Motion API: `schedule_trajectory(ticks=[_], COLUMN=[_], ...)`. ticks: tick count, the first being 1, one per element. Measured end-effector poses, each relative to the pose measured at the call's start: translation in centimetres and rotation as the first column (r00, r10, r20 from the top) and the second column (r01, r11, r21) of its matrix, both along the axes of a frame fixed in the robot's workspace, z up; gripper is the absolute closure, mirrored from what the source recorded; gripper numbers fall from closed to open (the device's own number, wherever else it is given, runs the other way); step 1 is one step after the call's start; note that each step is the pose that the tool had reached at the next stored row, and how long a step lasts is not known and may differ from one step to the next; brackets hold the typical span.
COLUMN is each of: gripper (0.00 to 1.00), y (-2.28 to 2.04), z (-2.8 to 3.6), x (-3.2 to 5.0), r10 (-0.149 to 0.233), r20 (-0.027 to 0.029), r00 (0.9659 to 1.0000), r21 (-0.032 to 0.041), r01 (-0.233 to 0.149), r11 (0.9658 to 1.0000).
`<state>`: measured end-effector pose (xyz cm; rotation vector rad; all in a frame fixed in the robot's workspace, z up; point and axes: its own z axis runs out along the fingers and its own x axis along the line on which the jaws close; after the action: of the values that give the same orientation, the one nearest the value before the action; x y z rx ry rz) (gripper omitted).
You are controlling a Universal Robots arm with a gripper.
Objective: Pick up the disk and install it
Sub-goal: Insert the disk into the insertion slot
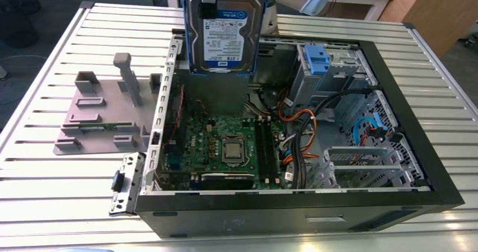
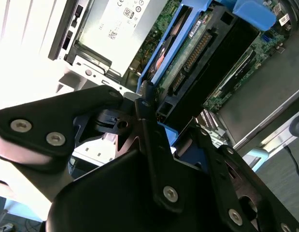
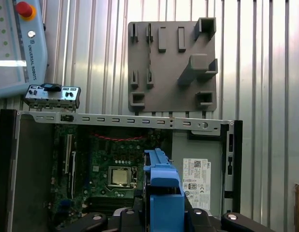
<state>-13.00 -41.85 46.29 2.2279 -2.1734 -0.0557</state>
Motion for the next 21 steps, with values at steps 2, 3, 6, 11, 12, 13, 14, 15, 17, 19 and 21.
schedule_trajectory(ticks=[2, 3, 6, 11, 12, 13, 14, 15, 17, 19, 21], gripper=[0.63, 0.63, 0.63, 0.63, 0.63, 0.63, 0.63, 0.63, 0.63, 0.63, 0.63], y=[-0.06, -0.1, -0.19, -0.36, -0.39, -0.43, -0.46, -0.49, -0.56, -0.62, -0.68], z=[0.0, 0.0, -0.01, -0.02, -0.02, -0.02, -0.02, -0.02, -0.03, -0.03, -0.03], x=[0.0, 0.0, 0.0, 0.0, 0.0, 0.0, 0.0, 0.0, 0.0, 0.0, 0.0], r10=[0.0, 0.0, 0.0, 0.0, 0.0, 0.0, 0.0, 0.0, 0.0, 0.0, 0.0], r20=[0.0, 0.0, 0.0, 0.0, 0.0, 0.0, 0.0, 0.0001, 0.0, 0.0, 0.0], r00=[1.0, 1.0, 1.0, 1.0, 1.0, 1.0, 1.0, 1.0, 1.0, 1.0, 1.0], r21=[0.0, 0.0, 0.0, 0.0, 0.0, 0.0, 0.0, 0.0, 0.0, 0.0, 0.0], r01=[0.0, 0.0, 0.0, 0.0, 0.0, 0.0, 0.0, 0.0, 0.0, 0.0, 0.0], r11=[1.0, 1.0, 1.0, 1.0, 1.0, 1.0, 1.0, 1.0, 1.0, 1.0, 1.0])
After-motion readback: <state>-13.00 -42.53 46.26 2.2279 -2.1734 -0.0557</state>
